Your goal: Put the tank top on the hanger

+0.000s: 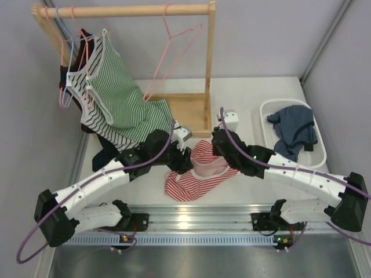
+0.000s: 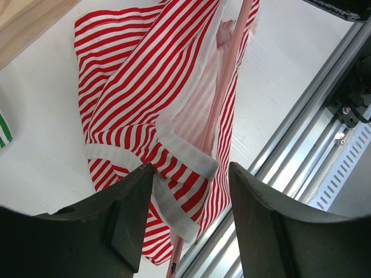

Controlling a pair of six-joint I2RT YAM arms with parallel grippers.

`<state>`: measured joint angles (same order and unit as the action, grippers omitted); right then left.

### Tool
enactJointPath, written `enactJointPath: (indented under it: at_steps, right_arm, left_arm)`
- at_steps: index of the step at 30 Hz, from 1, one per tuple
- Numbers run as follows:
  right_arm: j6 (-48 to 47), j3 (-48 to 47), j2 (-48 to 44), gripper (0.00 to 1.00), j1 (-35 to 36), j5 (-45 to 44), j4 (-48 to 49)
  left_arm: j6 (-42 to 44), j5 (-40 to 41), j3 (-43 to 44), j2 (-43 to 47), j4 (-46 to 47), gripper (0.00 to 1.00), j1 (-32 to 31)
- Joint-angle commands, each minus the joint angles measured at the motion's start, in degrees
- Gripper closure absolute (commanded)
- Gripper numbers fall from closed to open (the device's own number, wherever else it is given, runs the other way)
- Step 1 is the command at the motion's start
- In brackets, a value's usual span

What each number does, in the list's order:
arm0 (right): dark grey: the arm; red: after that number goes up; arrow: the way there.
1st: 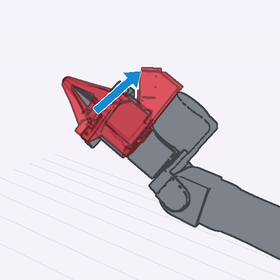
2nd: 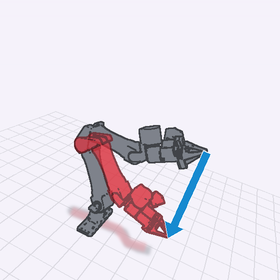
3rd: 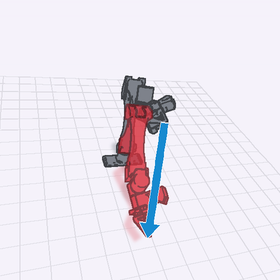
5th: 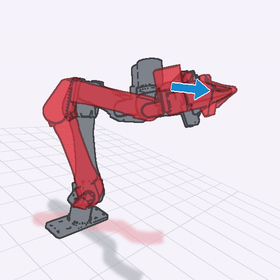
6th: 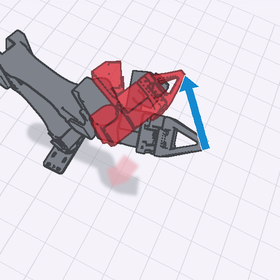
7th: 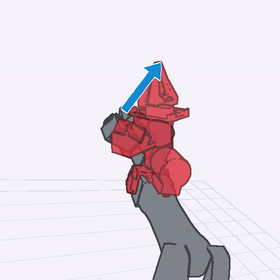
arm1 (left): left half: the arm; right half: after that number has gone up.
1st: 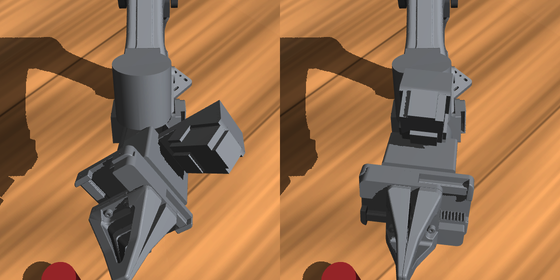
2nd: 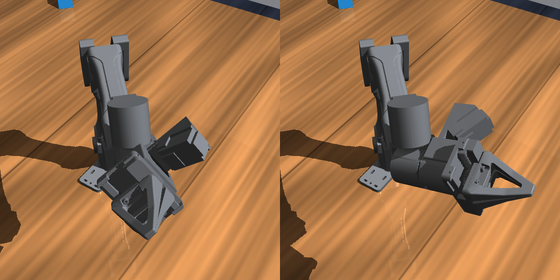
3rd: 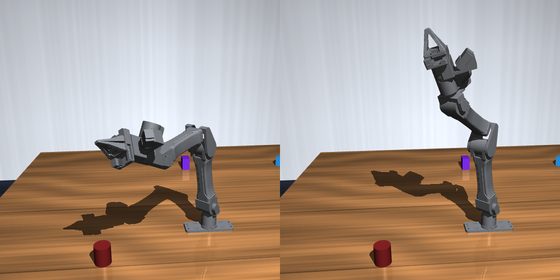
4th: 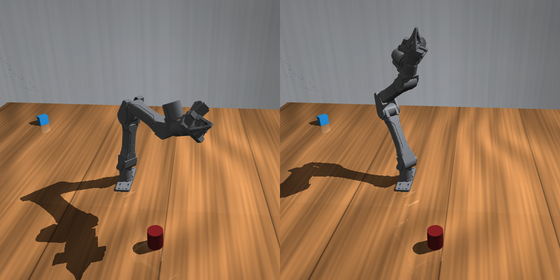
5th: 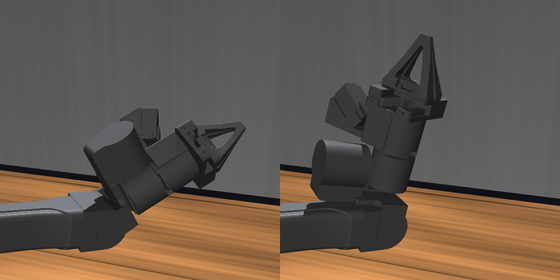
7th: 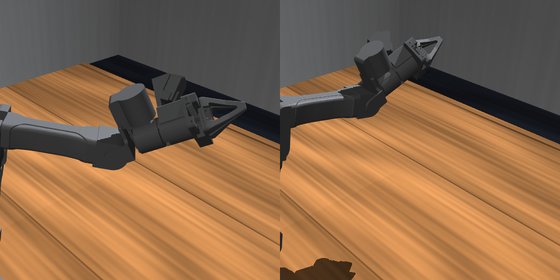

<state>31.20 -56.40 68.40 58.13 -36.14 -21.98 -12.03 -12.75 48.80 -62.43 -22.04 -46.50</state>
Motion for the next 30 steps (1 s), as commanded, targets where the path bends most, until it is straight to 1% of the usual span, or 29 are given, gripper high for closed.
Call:
enactJointPath:
  at_steps: [1,4,8,9,11,13,15,16,17,20,22,23,24,26,27,29,30]
  right_arm:
    - [-0.6,-2.8,-2.0,1.0,1.5,-0.2,2.2]
    - [-0.8,-2.8,-2.0,1.0,1.6,0.3,2.5]
    - [-0.8,-2.7,-2.4,1.0,1.7,0.0,2.3]
    - [-0.8,-2.7,-2.4,1.0,1.7,-0.2,2.1]
    - [-0.8,-2.7,-2.7,1.0,1.7,-0.2,1.9]
    - [-0.9,-2.7,-2.9,1.0,1.6,-0.5,1.7]
    - [-0.9,-2.8,-3.1,1.0,1.7,-0.5,1.4]
    - [-1.0,-2.8,-3.1,1.0,1.7,-0.5,1.4]
    - [-1.0,-2.7,-3.2,1.0,1.7,-0.5,1.3]
    - [-1.0,-2.7,-3.2,1.0,1.8,-0.2,1.4]
    - [-1.1,-2.9,-3.2,0.89,1.8,0.0,1.3]
    - [-1.1,-3.1,-3.3,0.82,1.9,-0.1,1.2]
    - [-1.4,-3.3,-3.4,0.68,2.0,0.0,1.1]
    - [-1.8,-4.1,-3.4,0.58,2.0,0.0,0.7]
    - [-2.2,-4.3,-3.5,0.49,2.0,-0.1,0.5]
    - [-2.4,-5.1,-3.3,0.38,2.1,-0.2,0.4]
    - [-2.5,-5.4,-3.2,0.32,2.0,-0.1,-0.1]
  left_arm:
    - [1.0,1.9,2.0,-0.3,2.4,0.4,-1.0]
    - [0.8,3.3,2.0,-0.9,3.5,0.41,-2.0]
    - [0.7,4.7,2.5,-2.2,4.3,0.46,-3.9]
    - [0.8,5.3,2.7,-2.4,4.2,0.51,-4.3]
    - [0.9,6.6,2.6,-3.0,4.3,0.57,-4.8]
    - [0.6,7.3,2.4,-2.8,4.6,0.72,-4.9]
    - [0.0,7.6,2.3,-2.4,5.3,0.82,-4.9]
    - [-0.2,7.7,2.2,-2.2,5.5,0.96,-4.9]
    - [-0.4,8.2,2.0,-1.6,5.9,1.0,-5.0]
    - [-1.6,9.0,0.5,0.0,8.0,1.0,-5.1]
    - [-3.1,10.6,-1.7,1.3,10.3,1.0,-5.4]
    - [-3.7,11.5,-3.7,2.7,11.2,1.0,-5.7]
    - [-4.7,12.2,-4.8,3.6,12.2,1.0,-5.8]
    - [-6.8,14.4,-7.9,6.0,14.5,1.0,-6.1]
    - [-7.5,15.6,-8.9,6.9,15.1,1.0,-6.2]
    - [-8.6,17.0,-10.8,9.6,17.2,1.0,-6.8]
    - [-9.5,19.1,-12.6,10.6,17.6,1.0,-7.1]
